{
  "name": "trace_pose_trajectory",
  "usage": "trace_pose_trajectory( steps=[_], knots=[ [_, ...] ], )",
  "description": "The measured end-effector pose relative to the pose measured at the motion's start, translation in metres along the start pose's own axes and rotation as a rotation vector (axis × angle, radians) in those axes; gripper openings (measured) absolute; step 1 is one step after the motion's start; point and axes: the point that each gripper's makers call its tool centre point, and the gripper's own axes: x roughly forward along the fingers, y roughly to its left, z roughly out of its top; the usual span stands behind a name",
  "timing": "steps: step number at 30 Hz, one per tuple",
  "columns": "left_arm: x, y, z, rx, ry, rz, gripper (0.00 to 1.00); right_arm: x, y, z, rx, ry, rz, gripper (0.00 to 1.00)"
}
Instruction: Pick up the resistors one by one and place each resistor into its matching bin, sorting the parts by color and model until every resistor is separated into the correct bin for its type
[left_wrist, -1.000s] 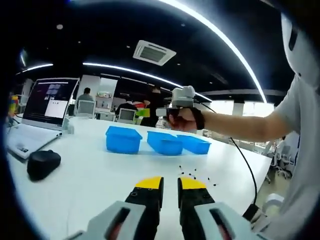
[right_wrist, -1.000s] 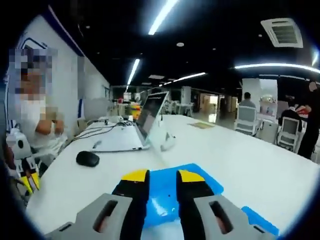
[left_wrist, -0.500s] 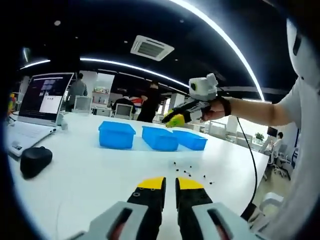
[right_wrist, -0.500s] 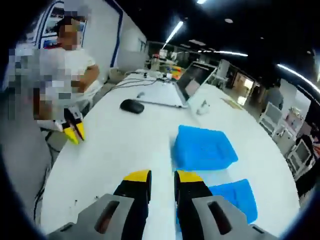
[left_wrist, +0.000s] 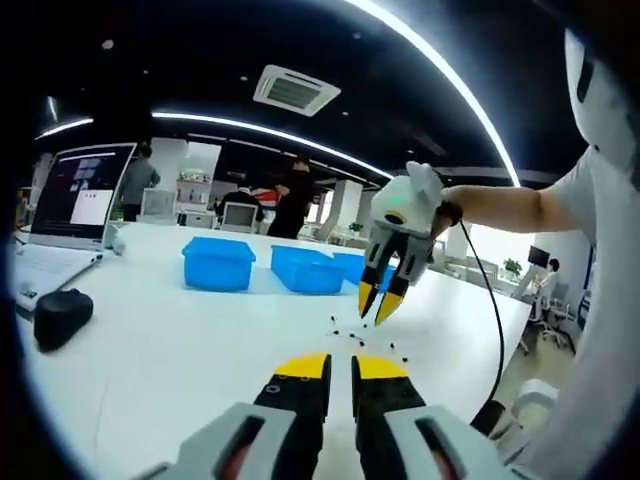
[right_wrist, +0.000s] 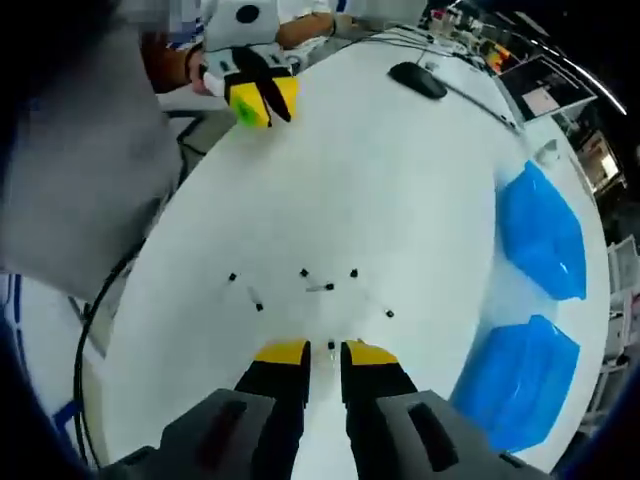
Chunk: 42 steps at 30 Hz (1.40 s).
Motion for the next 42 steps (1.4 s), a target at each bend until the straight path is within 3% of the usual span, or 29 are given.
trace_pose_trajectory(
  steps=[6,8,11,17,20,22,25,29,37,42],
  knots=[
    [0.001,-0.005,0.002,-0.018,-0.010,-0.004,0.12,0.003,-0.004,-0.004,0.020,-0.009,0.005,0.13],
    [0.002,-0.008,0.005,-0.020,-0.015,-0.012,0.12,0.004,0.000,-0.003,0.030,-0.026,0.030,0.06],
    [0.005,-0.011,0.007,-0.008,-0.013,-0.028,0.12,0.003,0.003,-0.004,0.069,-0.027,0.030,0.05],
    [0.005,-0.001,0.008,0.000,-0.011,-0.013,0.12,-0.010,-0.008,0.014,0.127,-0.133,-0.056,0.05],
    [0.004,0.001,0.008,-0.001,-0.012,-0.008,0.11,-0.018,-0.014,0.026,0.167,-0.215,-0.096,0.05],
    [0.003,-0.008,0.009,-0.052,-0.016,-0.050,0.09,-0.024,-0.018,0.036,0.221,-0.301,-0.124,0.05],
    [0.002,-0.012,0.013,-0.034,-0.032,-0.056,0.09,-0.031,-0.028,0.050,0.258,-0.412,-0.168,0.05],
    [0.002,-0.009,0.013,-0.034,-0.031,-0.047,0.09,-0.050,-0.050,0.070,0.363,-0.612,-0.237,0.05],
    [-0.005,-0.003,0.016,-0.057,-0.036,-0.034,0.09,-0.088,-0.114,0.096,0.568,-1.026,-0.383,0.05],
    [-0.009,-0.001,0.025,-0.043,-0.051,-0.026,0.09,-0.098,-0.150,0.099,0.604,-1.115,-0.516,0.05]
  ],
)
